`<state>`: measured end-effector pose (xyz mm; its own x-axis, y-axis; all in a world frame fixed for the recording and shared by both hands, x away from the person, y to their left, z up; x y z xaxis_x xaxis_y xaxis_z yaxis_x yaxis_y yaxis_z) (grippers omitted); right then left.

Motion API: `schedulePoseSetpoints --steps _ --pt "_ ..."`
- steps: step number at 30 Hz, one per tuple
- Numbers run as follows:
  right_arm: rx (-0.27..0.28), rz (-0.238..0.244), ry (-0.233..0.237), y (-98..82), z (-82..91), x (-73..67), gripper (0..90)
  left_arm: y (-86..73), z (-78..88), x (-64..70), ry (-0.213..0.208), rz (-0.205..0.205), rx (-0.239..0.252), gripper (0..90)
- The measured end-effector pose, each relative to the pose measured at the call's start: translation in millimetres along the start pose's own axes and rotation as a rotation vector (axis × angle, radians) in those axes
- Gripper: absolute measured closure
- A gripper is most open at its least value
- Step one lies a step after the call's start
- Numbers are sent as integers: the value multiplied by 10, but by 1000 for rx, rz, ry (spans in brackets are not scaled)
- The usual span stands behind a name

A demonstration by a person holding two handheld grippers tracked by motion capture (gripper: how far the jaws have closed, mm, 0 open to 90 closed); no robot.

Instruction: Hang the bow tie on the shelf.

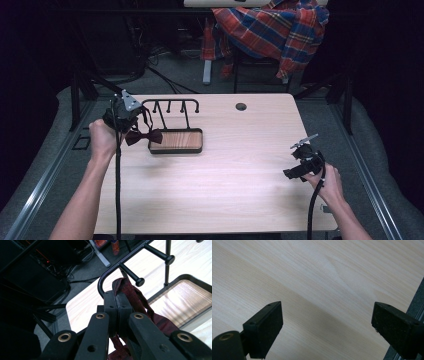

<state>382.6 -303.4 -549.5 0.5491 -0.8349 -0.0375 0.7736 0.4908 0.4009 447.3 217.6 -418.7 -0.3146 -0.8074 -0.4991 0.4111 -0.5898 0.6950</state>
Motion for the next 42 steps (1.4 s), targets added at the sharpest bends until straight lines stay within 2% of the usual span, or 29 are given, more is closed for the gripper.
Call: schedulePoseSetpoints --steps 9,17,25,34,36,37,42 --pt "2 -3 11 4 -10 -11 99 20 -80 -60 -14 43 1 895" --pt "3 -1 12 2 -15 -8 99 76 -165 -75 -13 41 -9 895" --pt "-4 5 7 2 -15 -8 99 76 -244 -115 -16 59 -22 895" --pt "-8 0 3 1 -24 -18 99 8 -365 -172 -10 68 -44 894" --pt "4 -8 4 1 -34 -24 99 1 -375 -175 -12 71 -44 894" --pt "-15 3 5 1 -24 -16 99 -8 -392 -174 -13 70 -47 894" --pt "-23 4 11 0 -26 -18 99 -27 -424 -164 -17 67 -59 894"
Point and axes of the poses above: each handheld gripper's, and its own axes: z roughly backward along the jaws, y roughly out of its top, x roughly to its right, the point moved 4 cm from there along -z, roughly forward along the jaws, and after that the axes turned 8 degrees about y, right-handed, at the moved point
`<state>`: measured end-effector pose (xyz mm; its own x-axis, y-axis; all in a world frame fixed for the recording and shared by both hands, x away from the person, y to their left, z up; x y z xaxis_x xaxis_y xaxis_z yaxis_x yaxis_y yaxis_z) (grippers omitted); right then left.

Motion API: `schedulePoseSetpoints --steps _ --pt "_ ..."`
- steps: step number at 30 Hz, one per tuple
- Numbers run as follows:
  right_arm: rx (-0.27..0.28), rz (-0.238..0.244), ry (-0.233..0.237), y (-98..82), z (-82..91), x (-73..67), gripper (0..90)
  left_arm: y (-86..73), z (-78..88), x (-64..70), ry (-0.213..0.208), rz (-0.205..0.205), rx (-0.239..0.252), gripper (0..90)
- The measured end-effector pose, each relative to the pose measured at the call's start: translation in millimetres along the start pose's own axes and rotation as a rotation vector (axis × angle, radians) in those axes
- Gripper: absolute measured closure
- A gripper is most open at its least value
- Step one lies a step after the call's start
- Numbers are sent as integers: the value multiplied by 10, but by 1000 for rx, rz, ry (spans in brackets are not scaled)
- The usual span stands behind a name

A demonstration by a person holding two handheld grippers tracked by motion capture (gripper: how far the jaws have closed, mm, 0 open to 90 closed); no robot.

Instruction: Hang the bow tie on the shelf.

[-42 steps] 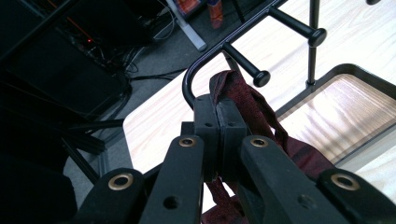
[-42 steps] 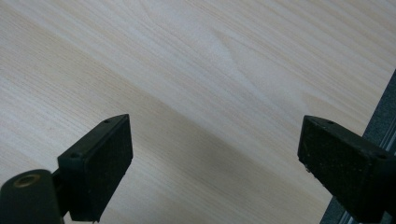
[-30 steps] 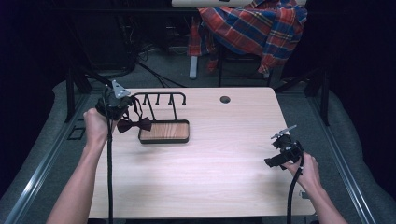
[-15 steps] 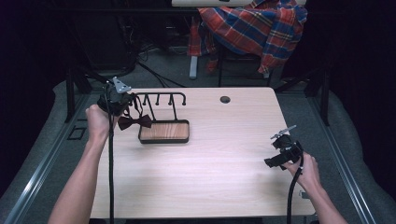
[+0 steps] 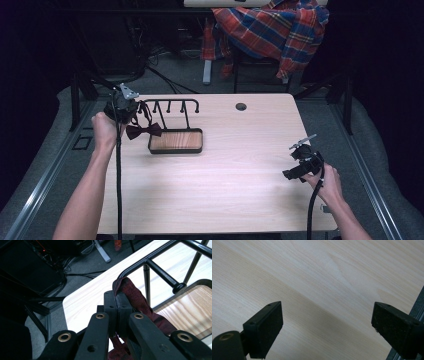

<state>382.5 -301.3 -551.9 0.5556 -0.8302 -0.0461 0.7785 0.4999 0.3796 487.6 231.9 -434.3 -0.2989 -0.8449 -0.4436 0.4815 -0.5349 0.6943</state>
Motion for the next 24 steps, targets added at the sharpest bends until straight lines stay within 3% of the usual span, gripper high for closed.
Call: schedulePoseSetpoints --steps 10,24 --pt "4 -2 8 2 -3 -9 99 -23 -46 -2 0 4 -9 892" --pt "3 4 -2 3 -11 -8 99 -107 -85 -39 -57 42 -50 860"
Point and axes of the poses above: each handheld gripper's, and its own axes: z roughly backward along the jaws, y roughly out of its top, x roughly to its right, the point moved 4 cm from there along -z, roughly forward along the jaws, and after that the axes turned 8 degrees about y, right-handed, at the moved point
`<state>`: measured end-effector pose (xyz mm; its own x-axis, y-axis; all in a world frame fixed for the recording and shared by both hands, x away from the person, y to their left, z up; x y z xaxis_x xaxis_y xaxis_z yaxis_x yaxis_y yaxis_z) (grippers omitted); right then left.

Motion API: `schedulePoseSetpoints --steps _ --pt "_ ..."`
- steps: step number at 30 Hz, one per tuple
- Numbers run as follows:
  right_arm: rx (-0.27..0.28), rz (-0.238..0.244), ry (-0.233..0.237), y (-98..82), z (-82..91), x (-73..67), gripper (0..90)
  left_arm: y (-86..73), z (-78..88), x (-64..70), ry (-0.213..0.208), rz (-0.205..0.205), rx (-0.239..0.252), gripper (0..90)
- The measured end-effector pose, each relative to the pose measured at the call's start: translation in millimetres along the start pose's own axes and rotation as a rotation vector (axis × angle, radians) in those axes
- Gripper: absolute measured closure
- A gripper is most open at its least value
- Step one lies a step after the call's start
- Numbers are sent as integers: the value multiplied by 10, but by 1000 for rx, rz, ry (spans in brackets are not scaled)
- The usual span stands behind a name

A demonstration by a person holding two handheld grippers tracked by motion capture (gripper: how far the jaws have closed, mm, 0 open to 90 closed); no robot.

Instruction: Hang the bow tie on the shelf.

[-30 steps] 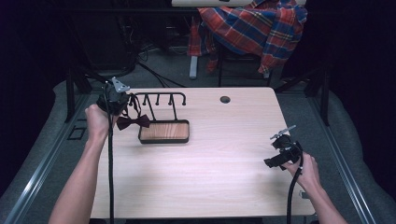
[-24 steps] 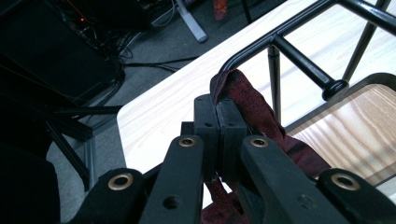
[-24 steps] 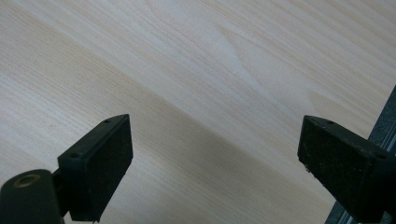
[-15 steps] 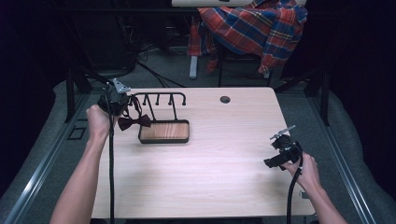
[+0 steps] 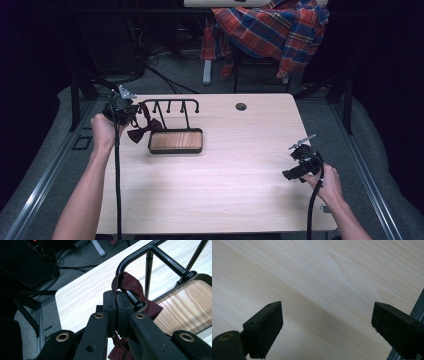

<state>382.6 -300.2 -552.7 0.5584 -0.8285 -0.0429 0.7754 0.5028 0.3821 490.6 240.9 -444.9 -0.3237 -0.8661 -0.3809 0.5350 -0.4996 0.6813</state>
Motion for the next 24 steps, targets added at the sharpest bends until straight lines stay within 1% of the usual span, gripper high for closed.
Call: schedulePoseSetpoints --steps 1,4,6,8,13,15,16,18,20,22,24 --pt "-3 2 2 -1 3 1 99 -24 -15 4 -1 -10 -14 859" --pt "-3 1 3 -2 5 3 99 -60 -33 17 -9 -19 -21 857" --pt "-3 2 3 -1 4 2 99 -78 -39 21 -6 -24 -26 850" --pt "-3 2 2 -1 5 2 99 -94 -45 23 -9 -23 -27 839" --pt "-4 0 2 -2 6 3 99 -131 -34 6 -13 -38 -35 816" --pt "-5 1 0 -2 6 5 99 -138 -29 2 -17 -36 -35 807" --pt "-7 1 -2 -2 5 6 99 -142 -25 -5 -21 -35 -35 794" --pt "-6 2 1 -1 4 3 99 -160 -21 -6 -29 -20 -34 762" --pt "-4 3 0 -1 6 1 99 -173 -24 -10 -24 -16 -40 722" --pt "-7 1 3 -2 11 0 99 -183 -26 -17 -15 -8 -45 658" --pt "-8 2 3 -2 13 1 99 -188 -25 -23 -14 6 -45 607"
Point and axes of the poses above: each handheld gripper's, and its own axes: z roughly backward along the jaws, y roughly out of its top, x roughly to its right, the point moved 4 cm from there along -z, roughly forward along the jaws, and after that the axes turned 8 degrees about y, right-handed, at the moved point
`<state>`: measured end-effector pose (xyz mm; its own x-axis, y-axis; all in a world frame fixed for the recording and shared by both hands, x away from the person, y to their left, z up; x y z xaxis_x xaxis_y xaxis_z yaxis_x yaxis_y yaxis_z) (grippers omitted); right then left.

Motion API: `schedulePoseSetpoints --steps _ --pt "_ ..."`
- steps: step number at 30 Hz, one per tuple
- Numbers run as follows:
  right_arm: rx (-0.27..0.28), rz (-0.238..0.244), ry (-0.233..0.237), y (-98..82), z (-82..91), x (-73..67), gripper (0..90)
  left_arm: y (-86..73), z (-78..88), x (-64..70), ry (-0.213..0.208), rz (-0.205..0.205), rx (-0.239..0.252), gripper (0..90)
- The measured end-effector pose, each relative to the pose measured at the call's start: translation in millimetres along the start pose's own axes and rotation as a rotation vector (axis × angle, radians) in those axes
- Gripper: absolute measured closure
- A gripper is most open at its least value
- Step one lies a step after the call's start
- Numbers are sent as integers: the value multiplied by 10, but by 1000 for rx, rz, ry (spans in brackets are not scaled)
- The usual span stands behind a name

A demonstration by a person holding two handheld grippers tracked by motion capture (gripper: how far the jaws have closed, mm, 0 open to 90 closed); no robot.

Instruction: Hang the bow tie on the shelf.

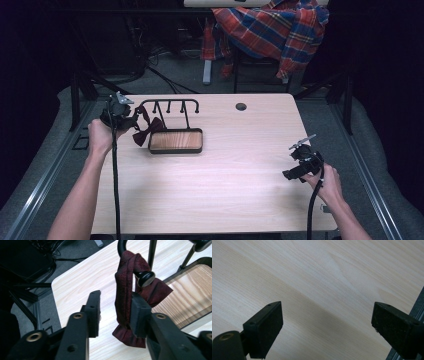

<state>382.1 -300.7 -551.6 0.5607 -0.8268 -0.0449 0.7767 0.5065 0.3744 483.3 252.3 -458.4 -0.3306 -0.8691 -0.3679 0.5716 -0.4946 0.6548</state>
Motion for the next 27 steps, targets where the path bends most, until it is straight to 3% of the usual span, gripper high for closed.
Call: schedulePoseSetpoints --steps 4,13,27 --pt "0 -1 1 0 0 0 99 -6 -1 -7 14 8 -11 473" --pt "7 -3 0 0 -2 -5 99 -46 14 -12 -40 48 0 259" --pt "11 -4 -3 0 3 -5 99 -75 206 57 -83 79 -10 148"
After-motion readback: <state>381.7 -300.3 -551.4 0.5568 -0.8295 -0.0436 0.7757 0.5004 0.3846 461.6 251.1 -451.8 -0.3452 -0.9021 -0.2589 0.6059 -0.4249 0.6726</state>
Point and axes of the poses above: each handheld gripper's, and its own axes: z roughly backward along the jaws, y roughly out of its top, x roughly to its right, the point moved 4 cm from there along -z, roughly forward along the jaws, and after that the axes turned 8 degrees about y, right-handed, at the moved point
